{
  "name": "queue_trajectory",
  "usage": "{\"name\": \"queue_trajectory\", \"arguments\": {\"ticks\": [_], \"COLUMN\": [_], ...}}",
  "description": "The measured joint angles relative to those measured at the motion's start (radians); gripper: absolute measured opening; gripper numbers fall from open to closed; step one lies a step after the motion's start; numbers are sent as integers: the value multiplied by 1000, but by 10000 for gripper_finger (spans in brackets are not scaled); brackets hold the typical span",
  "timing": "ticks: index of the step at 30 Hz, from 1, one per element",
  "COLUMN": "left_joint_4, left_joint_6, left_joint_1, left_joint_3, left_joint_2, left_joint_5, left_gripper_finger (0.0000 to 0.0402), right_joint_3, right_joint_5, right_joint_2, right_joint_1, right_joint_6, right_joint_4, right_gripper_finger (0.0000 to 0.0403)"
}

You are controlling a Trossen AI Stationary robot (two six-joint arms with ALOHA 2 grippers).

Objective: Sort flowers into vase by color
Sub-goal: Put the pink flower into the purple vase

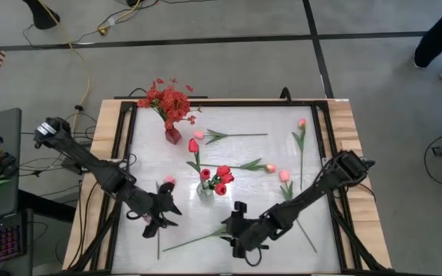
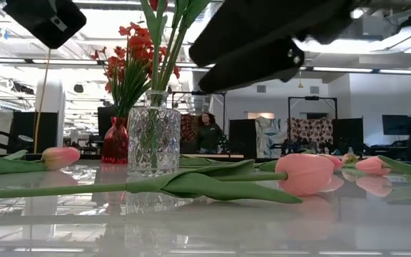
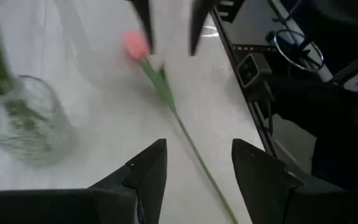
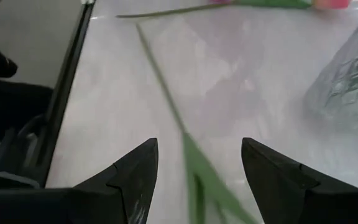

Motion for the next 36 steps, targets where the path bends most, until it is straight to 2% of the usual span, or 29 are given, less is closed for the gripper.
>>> {"name": "queue_trajectory", "arguments": {"ticks": [12, 23, 30, 36], "left_joint_4": [2, -2, -23, 3], "left_joint_6": [-9, 15, -129, -157], "left_joint_1": [-8, -17, 3, -8], "left_joint_3": [143, 371, 409, 410], "left_joint_2": [331, 658, 720, 719], "left_joint_5": [-6, -56, -113, -160], "left_gripper_finger": [169, 169, 169, 169], "right_joint_3": [0, 0, 0, 0], "right_joint_5": [-2, -2, 10, 84], "right_joint_2": [0, -1, -1, -1], "right_joint_1": [-14, 43, 103, 146], "right_joint_6": [-20, 6, 133, 166], "right_joint_4": [17, -50, -122, -153], "right_gripper_finger": [258, 258, 258, 258]}}
